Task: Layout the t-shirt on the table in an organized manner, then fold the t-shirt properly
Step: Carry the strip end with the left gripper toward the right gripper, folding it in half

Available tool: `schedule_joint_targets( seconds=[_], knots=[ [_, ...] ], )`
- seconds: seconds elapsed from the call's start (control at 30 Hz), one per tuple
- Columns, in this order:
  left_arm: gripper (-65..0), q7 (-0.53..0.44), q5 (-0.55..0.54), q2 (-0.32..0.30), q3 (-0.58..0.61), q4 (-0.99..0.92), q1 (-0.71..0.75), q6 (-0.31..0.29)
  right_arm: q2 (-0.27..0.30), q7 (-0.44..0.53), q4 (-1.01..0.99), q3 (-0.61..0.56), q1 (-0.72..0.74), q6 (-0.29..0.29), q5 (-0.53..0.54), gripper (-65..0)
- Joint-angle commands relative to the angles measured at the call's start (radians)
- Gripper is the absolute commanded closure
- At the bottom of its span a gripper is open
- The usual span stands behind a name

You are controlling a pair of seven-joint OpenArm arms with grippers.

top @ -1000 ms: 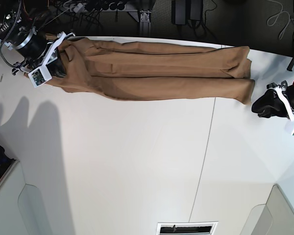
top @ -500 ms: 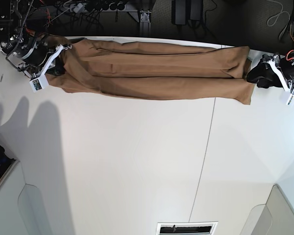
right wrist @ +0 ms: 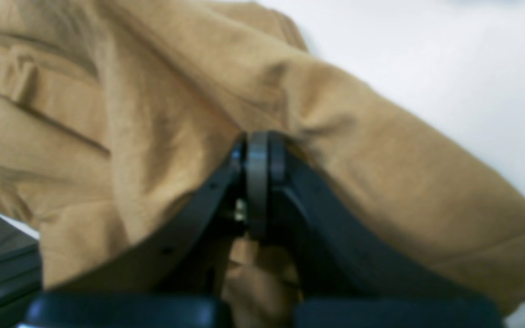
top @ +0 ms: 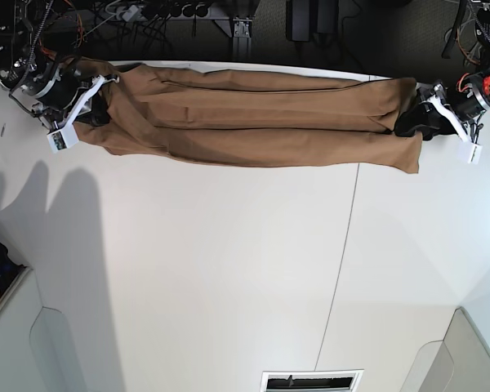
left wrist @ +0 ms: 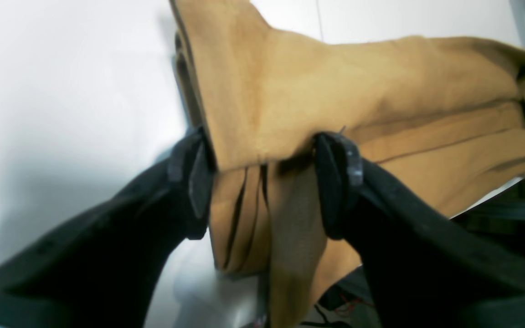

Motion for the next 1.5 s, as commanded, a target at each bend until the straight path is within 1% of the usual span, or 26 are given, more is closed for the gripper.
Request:
schedule_joint_targets(
  seconds=[0.0, 0.17, 0.33, 0.37, 0.4, 0.43, 0.5, 0.57, 0.6, 0.73, 0.9, 1.03, 1.17, 1.33, 1.47],
  knots=[
    [-37.8, -0.002, -0.003, -0.01, -0.006, 0.006, -0.005, -0.005, 0.013, -0.005, 0.008, 0.006, 0.002, 0.005, 0.012, 0.0],
    [-37.8, -0.001, -0.007, 0.013, -0.006, 0.006, -0.004, -0.005, 0.013, -0.007, 0.008, 0.006, 0.002, 0.005, 0.013, 0.0],
    [-37.3, 0.003, -0.006, 0.068, -0.006, 0.006, -0.004, -0.005, 0.013, -0.007, 0.008, 0.006, 0.002, 0.005, 0.013, 0.0],
    [-35.7, 0.003, -0.006, 0.079, -0.006, 0.006, -0.004, -0.005, 0.013, -0.007, 0.008, 0.006, 0.002, 0.005, 0.013, 0.0],
    [-32.6, 0.002, -0.006, 0.087, -0.006, 0.006, -0.005, -0.005, 0.013, -0.007, 0.008, 0.006, 0.002, 0.005, 0.013, 0.0],
    [-27.8, 0.002, -0.005, 0.094, -0.006, 0.006, -0.005, -0.005, 0.013, -0.007, 0.008, 0.006, 0.002, 0.005, 0.013, 0.0],
    [-14.2, 0.0, 0.003, 0.105, -0.006, 0.006, -0.005, -0.005, 0.013, -0.007, 0.008, 0.006, 0.002, 0.005, 0.013, 0.0],
    [-2.1, -0.018, 0.029, 0.114, -0.006, 0.006, -0.005, -0.005, 0.013, -0.006, 0.008, 0.006, 0.002, 0.005, 0.013, 0.0],
    [0.0, -0.035, 0.047, 0.117, -0.006, 0.006, -0.005, -0.005, 0.013, -0.006, 0.008, 0.006, 0.002, 0.005, 0.013, 0.0],
    [0.0, -0.1, 0.101, 0.115, -0.007, 0.006, -0.008, -0.005, 0.013, -0.006, 0.008, 0.006, 0.002, 0.005, 0.019, 0.0],
    [0.0, -0.1, 0.121, 0.113, -0.007, 0.006, -0.058, -0.005, 0.013, -0.005, 0.011, 0.006, 0.002, 0.005, 0.02, 0.0],
    [0.0, -0.1, 0.171, 0.097, -0.007, 0.006, -0.117, -0.005, 0.013, -0.003, 0.018, 0.006, 0.002, 0.008, 0.04, 0.0],
    [0.0, -0.116, 0.211, 0.036, -0.006, 0.006, -0.175, -0.005, 0.013, -0.003, 0.035, 0.006, 0.002, 0.008, 0.049, 0.0],
    [0.0, -0.117, 0.209, -0.058, -0.006, 0.006, -0.253, -0.005, 0.012, -0.003, 0.036, 0.006, 0.019, 0.008, 0.064, 0.0],
    [0.0, -0.114, 0.186, -0.113, -0.003, 0.007, -0.281, -0.005, 0.007, -0.005, 0.036, 0.006, 0.05, 0.008, 0.082, 0.0]
  ],
)
